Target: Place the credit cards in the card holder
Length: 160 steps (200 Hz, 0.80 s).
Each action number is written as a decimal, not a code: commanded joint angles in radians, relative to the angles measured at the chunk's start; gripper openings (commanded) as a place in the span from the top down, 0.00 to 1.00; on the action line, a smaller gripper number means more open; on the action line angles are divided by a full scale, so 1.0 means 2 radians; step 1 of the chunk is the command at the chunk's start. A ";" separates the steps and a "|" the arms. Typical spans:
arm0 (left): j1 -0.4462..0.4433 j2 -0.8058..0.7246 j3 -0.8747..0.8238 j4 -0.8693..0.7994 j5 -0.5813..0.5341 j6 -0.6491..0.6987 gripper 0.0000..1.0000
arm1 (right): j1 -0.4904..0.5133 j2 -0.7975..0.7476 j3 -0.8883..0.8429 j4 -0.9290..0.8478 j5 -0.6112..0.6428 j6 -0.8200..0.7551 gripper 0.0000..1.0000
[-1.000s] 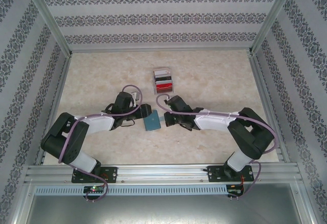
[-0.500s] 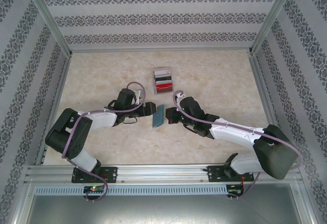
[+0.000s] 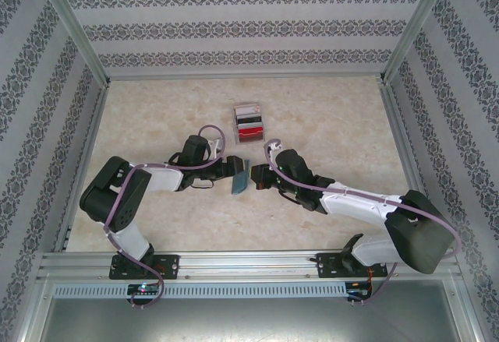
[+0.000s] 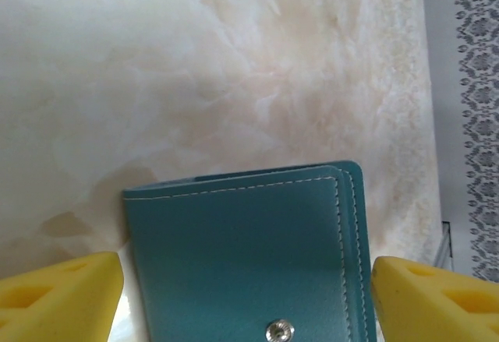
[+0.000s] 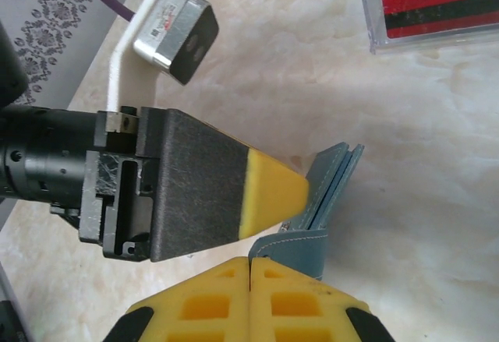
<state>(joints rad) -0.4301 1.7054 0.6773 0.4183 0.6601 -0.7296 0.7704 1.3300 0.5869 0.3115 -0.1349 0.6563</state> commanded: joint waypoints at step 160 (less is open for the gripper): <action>-0.001 -0.023 -0.005 -0.016 -0.024 0.025 0.47 | -0.005 -0.050 -0.039 -0.002 0.023 -0.019 1.00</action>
<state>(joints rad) -0.4309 1.6962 0.6754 0.4450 0.6659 -0.7292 0.7677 1.2644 0.5442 0.3031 -0.1196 0.6411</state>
